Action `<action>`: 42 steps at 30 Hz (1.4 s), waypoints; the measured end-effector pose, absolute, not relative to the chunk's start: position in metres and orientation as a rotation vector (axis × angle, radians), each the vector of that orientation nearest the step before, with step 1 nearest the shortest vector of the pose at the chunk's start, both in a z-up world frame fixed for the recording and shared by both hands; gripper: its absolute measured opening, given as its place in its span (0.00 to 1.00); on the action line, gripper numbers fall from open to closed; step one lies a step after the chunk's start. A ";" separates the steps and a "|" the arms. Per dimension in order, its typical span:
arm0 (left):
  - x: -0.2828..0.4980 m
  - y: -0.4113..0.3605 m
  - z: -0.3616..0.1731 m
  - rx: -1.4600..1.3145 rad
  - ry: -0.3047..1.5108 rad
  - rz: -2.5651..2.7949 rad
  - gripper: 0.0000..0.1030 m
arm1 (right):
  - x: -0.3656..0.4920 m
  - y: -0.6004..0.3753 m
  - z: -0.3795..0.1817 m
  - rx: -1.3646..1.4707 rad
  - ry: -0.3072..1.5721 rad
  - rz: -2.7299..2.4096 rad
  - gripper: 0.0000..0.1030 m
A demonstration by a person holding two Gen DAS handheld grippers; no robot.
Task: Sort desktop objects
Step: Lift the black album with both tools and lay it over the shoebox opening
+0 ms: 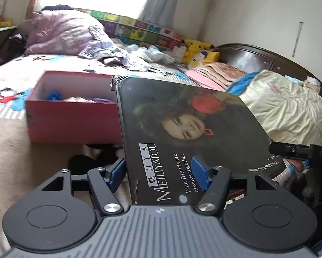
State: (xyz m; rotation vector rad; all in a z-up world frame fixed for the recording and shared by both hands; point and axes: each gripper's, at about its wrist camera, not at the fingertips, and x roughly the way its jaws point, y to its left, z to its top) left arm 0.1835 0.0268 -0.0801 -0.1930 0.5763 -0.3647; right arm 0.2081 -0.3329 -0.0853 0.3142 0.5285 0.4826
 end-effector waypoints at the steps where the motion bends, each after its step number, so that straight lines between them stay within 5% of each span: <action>1: 0.185 0.033 -0.079 -0.193 0.572 -0.355 0.63 | 0.214 -0.326 -0.084 0.308 0.528 0.493 1.00; 27: 0.327 0.206 -0.068 -0.281 0.520 -0.200 0.63 | 0.346 -0.161 -0.083 0.290 0.522 0.592 1.00; 42: 0.399 0.219 -0.123 -0.407 0.559 -0.155 0.65 | 0.412 -0.134 -0.078 0.215 0.512 0.524 1.00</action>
